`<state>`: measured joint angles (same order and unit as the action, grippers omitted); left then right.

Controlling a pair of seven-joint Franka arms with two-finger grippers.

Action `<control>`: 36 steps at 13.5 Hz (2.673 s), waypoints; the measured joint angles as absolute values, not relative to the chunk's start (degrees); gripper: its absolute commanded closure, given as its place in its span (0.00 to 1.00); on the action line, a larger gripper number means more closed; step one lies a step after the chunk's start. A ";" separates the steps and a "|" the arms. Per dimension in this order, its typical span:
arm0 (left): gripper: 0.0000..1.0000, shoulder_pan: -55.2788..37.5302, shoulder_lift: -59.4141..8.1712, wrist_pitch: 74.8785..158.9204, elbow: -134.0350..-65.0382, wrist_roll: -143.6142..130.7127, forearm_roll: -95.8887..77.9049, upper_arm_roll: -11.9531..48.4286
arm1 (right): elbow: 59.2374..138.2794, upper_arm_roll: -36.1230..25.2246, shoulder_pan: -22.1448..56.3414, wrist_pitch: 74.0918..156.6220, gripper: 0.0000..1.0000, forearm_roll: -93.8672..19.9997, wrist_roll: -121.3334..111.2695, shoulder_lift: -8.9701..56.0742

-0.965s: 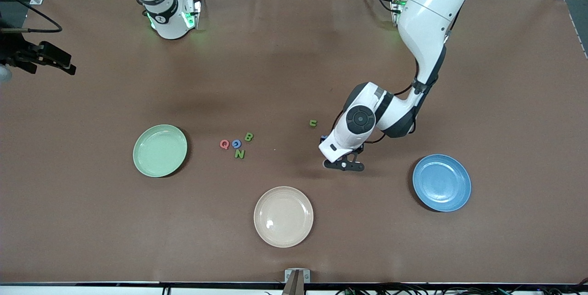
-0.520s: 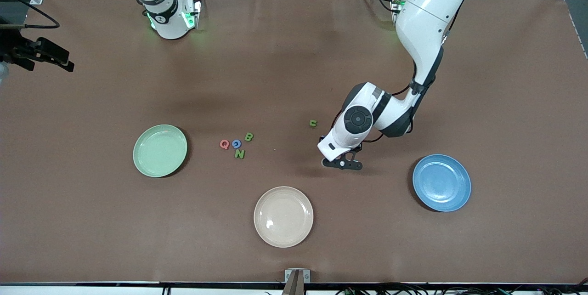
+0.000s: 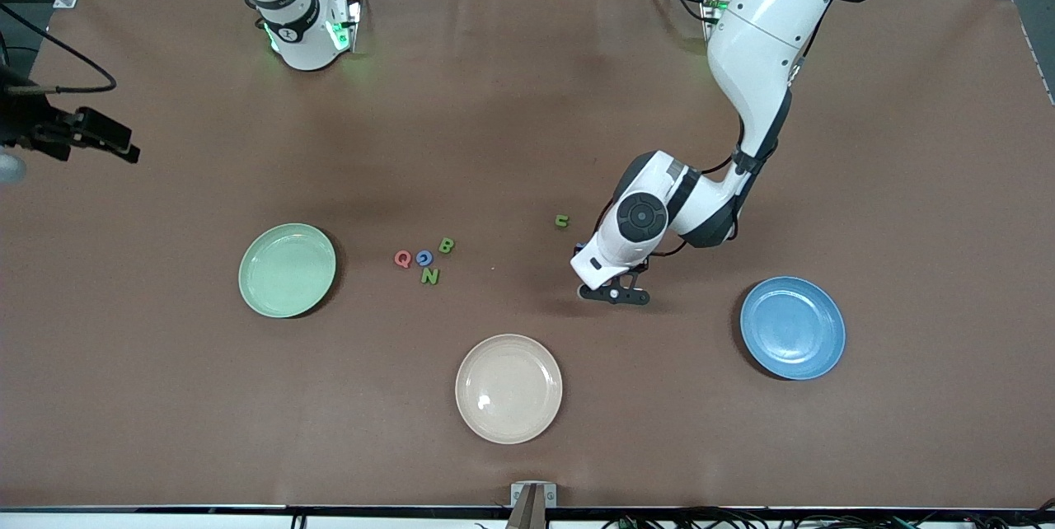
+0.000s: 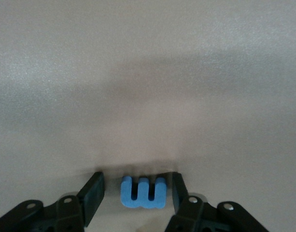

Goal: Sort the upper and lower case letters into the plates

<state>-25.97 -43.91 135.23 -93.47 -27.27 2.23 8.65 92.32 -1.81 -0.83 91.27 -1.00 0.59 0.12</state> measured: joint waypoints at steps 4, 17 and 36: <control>0.72 -26.09 -43.48 135.14 -93.68 -27.27 2.28 8.71 | 92.30 -1.91 -1.10 100.35 0.00 -0.97 0.60 8.31; 0.92 -11.14 -34.66 129.13 -94.98 -26.95 2.77 7.43 | 96.37 -0.71 7.07 102.37 0.00 -1.33 68.97 10.74; 0.10 1.37 -33.72 122.75 -97.06 -37.56 11.36 20.70 | 106.23 -0.49 24.39 134.42 0.05 -2.08 104.78 33.09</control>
<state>1.37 -33.72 122.75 -97.06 -37.56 11.36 20.70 106.23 -0.49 24.39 134.42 -2.08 104.78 33.09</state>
